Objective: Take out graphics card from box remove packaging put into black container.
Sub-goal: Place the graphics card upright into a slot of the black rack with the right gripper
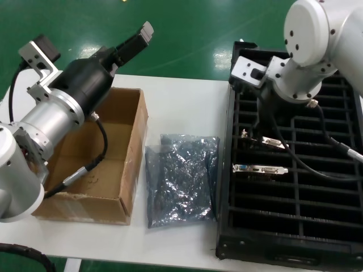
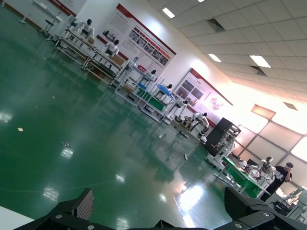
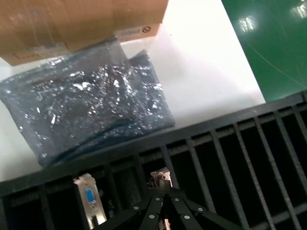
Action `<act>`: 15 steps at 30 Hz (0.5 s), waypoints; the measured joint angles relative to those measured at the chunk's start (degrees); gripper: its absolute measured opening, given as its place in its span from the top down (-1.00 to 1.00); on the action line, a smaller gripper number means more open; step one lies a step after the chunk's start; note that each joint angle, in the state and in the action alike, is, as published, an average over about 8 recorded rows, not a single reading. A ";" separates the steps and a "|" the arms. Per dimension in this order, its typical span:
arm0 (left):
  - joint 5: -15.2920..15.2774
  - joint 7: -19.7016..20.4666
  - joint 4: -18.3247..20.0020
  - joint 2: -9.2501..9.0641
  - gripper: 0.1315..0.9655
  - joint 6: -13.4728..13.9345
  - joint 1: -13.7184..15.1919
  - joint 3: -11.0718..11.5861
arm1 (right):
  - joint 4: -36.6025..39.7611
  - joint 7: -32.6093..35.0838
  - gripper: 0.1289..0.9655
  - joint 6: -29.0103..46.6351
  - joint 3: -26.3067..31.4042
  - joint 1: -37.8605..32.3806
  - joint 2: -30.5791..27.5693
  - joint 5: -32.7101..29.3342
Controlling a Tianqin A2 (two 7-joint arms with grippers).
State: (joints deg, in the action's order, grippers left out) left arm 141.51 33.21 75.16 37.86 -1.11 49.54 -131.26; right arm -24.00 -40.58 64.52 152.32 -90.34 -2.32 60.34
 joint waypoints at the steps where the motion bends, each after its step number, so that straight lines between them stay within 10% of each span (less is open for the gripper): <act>1: -0.03 0.03 0.01 0.03 -1.00 0.06 0.00 0.02 | -0.05 0.12 0.99 0.12 -0.46 0.14 0.12 -0.25; 15: -0.52 0.70 -0.74 0.41 -1.00 0.97 0.25 0.58 | 3.17 3.05 0.99 -1.40 1.73 -0.72 2.18 3.65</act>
State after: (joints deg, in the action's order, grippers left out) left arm 140.98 33.92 74.42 38.27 -0.15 49.80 -130.68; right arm -20.83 -37.53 63.12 154.05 -91.06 -0.14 63.99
